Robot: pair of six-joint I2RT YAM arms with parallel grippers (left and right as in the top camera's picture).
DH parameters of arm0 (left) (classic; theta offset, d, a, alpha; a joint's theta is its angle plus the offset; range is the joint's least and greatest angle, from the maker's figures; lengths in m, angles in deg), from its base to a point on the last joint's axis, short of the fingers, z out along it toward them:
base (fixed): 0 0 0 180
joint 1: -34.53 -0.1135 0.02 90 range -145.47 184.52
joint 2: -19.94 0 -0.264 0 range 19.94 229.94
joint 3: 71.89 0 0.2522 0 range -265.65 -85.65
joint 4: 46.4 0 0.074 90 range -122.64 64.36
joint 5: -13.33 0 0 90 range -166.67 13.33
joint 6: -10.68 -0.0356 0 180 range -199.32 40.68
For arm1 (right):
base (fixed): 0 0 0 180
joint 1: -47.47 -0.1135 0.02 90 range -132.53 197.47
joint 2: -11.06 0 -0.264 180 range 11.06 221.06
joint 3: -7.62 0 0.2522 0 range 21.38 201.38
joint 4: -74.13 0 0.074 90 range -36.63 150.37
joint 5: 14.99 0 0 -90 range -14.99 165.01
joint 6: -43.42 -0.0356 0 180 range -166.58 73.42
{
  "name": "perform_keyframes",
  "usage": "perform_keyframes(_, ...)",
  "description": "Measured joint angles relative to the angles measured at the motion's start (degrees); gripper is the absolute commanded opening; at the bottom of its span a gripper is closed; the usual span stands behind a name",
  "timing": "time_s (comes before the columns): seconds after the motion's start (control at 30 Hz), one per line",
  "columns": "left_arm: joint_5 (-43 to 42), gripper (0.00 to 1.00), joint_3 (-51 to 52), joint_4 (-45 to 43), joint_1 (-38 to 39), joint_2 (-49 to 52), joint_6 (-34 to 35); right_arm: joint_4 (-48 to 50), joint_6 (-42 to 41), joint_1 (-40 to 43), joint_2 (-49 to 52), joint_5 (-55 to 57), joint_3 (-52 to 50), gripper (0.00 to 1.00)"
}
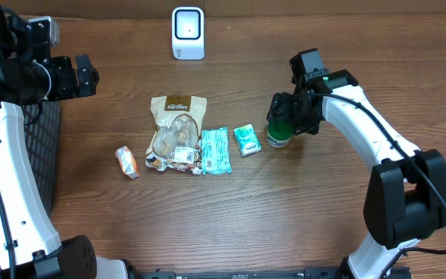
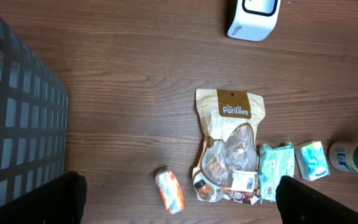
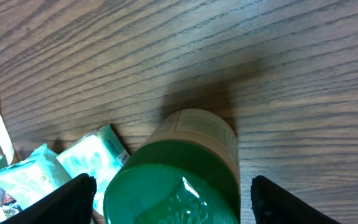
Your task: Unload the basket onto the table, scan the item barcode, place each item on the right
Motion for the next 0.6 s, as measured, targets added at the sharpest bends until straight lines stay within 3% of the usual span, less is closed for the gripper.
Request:
perform_keyframes(0.23, 0.00, 0.99, 0.00, 0.02, 0.00, 0.00, 0.00, 1.29, -0.04, 0.00, 0.00, 0.00, -1.20, 0.76)
perform_keyframes(0.43, 0.00, 1.00, 0.00, 0.02, 0.00, 0.00, 0.00, 1.14, 1.20, -0.02, 0.00, 0.00, -1.20, 0.51)
perform_keyframes(0.6, 0.00, 0.99, 0.00, 0.02, 0.00, 0.00, 0.00, -0.94, 7.10, -0.02, 0.00, -0.11, -0.46, 0.48)
